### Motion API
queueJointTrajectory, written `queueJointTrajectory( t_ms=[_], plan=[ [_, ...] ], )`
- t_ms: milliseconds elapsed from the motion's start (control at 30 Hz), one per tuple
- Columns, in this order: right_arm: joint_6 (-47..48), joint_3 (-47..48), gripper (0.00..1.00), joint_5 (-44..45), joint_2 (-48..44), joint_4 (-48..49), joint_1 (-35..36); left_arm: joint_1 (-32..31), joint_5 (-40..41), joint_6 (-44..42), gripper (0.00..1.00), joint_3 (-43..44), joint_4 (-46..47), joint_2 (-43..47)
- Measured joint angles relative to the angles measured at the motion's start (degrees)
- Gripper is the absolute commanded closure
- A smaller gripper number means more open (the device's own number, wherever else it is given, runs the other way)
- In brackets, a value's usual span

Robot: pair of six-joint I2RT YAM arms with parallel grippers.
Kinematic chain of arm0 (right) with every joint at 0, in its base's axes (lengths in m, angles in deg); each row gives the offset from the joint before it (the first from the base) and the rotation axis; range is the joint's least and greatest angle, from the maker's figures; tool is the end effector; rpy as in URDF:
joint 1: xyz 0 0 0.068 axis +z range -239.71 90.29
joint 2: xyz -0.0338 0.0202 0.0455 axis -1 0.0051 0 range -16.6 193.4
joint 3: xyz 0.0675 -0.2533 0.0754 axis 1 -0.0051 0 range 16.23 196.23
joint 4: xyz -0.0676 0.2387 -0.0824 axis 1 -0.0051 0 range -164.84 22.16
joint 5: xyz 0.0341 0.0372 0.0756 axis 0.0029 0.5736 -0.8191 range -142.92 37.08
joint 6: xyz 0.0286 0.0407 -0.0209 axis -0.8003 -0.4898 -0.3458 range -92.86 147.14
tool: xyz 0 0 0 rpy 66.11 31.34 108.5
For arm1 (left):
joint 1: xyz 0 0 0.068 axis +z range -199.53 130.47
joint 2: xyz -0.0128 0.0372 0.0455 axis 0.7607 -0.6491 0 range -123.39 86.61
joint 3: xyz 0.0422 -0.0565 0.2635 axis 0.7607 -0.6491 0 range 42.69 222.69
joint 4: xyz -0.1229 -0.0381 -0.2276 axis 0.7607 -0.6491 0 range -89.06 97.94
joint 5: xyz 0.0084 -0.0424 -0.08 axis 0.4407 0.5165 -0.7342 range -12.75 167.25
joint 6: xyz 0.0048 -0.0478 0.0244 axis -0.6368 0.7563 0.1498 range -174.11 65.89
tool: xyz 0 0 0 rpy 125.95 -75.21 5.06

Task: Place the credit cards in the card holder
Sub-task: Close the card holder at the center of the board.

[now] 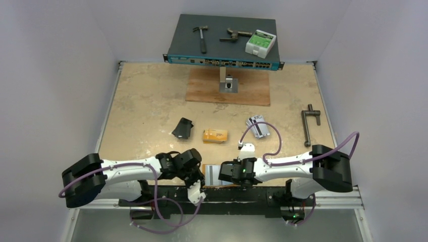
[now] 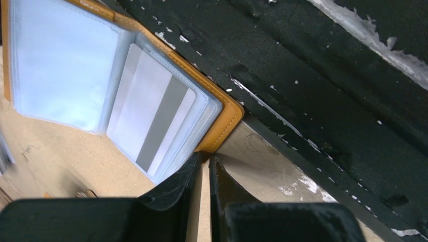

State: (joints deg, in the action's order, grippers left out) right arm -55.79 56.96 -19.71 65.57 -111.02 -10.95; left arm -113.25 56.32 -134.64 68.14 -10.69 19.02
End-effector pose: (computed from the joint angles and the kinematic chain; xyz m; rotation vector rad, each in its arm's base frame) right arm 0.0614 0.2091 0.1545 0.1288 2.5520 -0.0027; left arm 0.0743 -0.1793 0.1441 2.4770 0.6691 -0.3708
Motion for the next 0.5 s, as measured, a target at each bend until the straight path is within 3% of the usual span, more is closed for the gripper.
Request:
queueJointTrajectory(
  t_ms=[367,500],
  plan=[
    [1.6,0.0,1.0,-0.2,0.1,0.8,0.0,-0.2,4.8,11.1,0.95,8.0,-3.4,0.2],
    [1.0,-3.8,1.0,-2.2,-4.2,8.0,0.0,-0.2,4.9,14.0,0.95,10.5,-3.8,1.0]
  ],
)
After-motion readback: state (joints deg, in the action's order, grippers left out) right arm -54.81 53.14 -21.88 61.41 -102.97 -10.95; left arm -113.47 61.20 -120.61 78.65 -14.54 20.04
